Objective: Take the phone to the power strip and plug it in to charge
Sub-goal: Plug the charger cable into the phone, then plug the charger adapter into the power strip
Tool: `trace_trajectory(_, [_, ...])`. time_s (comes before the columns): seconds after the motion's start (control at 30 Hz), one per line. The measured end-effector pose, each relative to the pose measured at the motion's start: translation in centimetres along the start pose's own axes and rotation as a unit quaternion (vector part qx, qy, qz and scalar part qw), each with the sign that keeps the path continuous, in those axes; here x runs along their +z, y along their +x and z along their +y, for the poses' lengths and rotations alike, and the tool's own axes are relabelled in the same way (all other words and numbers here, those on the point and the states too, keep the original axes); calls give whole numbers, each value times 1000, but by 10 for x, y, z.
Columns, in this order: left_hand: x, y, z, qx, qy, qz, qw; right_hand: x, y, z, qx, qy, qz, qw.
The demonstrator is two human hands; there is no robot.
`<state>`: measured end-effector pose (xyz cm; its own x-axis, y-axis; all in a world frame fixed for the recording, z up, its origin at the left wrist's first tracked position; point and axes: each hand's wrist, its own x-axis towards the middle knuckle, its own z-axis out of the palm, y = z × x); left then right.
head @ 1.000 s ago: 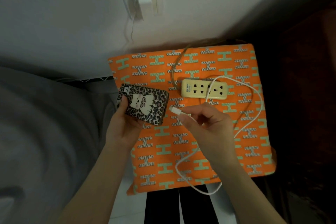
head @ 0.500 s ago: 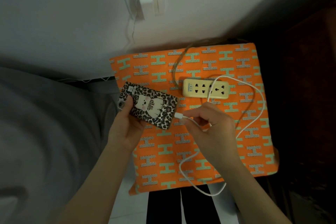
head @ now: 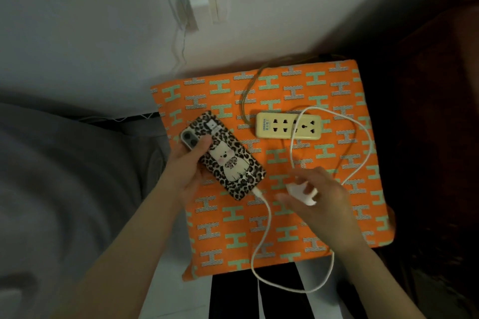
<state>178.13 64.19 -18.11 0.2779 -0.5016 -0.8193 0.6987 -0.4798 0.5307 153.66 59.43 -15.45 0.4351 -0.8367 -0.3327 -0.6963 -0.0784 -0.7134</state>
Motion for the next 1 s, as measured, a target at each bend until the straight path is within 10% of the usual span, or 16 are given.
trace_trajectory(0.3, [20, 26, 2, 35, 243, -22, 969, 14, 0, 30, 112, -196, 5, 974])
trace_trajectory(0.43, [25, 27, 12, 157, 638, 1, 754, 8, 5, 29, 131, -110, -1, 985])
trace_trajectory(0.6, [38, 26, 30, 208, 803, 50, 557, -32, 14, 23, 169, 239, 35, 956])
trace_trajectory(0.73, [67, 21, 27, 418, 677, -29, 605, -48, 37, 9, 116, 241, 151, 952])
trace_trajectory(1.0, [95, 45, -8, 415, 642, -83, 639, -17, 84, -9, 56, 107, 289, 950])
